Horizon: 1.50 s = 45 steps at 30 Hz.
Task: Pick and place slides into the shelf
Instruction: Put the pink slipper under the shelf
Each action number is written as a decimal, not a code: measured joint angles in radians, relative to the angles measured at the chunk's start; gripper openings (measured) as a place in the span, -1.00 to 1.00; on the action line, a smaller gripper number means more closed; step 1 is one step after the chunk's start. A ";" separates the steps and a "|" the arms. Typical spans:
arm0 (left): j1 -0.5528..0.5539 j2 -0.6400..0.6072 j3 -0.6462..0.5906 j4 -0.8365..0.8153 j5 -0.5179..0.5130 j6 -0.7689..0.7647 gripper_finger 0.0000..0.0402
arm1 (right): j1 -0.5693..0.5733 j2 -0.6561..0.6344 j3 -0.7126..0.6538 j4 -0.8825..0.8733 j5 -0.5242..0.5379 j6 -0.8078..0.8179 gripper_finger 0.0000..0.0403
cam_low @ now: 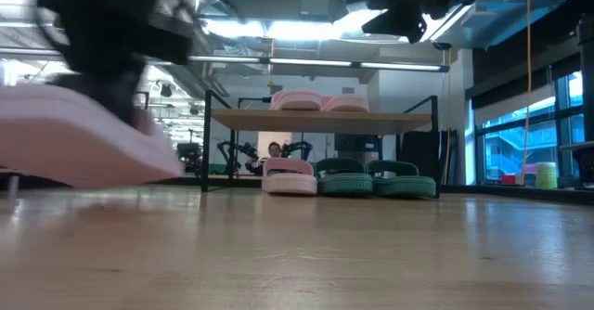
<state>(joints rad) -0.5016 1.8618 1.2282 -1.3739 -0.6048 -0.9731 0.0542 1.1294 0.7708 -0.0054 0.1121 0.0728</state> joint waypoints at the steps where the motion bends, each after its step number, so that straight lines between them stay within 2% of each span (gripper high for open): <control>1: 0.031 0.000 0.000 0.031 -0.011 0.040 -0.99 | -0.003 -0.011 0.000 -0.022 0.001 -0.007 0.33; 6: 0.161 0.000 0.000 0.210 -0.080 0.216 -0.99 | -0.026 -0.082 0.000 -0.114 0.003 -0.025 0.33; 13: 0.279 0.000 0.000 0.396 -0.143 0.424 -0.99 | -0.034 -0.179 0.000 -0.193 0.003 -0.037 0.33; 25: 0.387 0.000 0.000 0.529 -0.164 0.583 -0.99 | -0.035 -0.209 0.000 -0.268 0.002 -0.028 0.33; 33: 0.421 0.018 -0.004 0.537 -0.137 0.591 -0.99 | -0.035 -0.209 -0.004 -0.274 0.002 -0.008 0.33; 45: 0.409 0.022 -0.005 0.521 -0.136 0.558 -0.99 | -0.035 -0.209 -0.004 -0.275 0.001 0.001 0.33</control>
<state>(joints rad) -0.0929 1.8839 1.2232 -0.8528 -0.7405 -0.4151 0.0196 0.9203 0.7666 -0.2802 0.1135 0.0741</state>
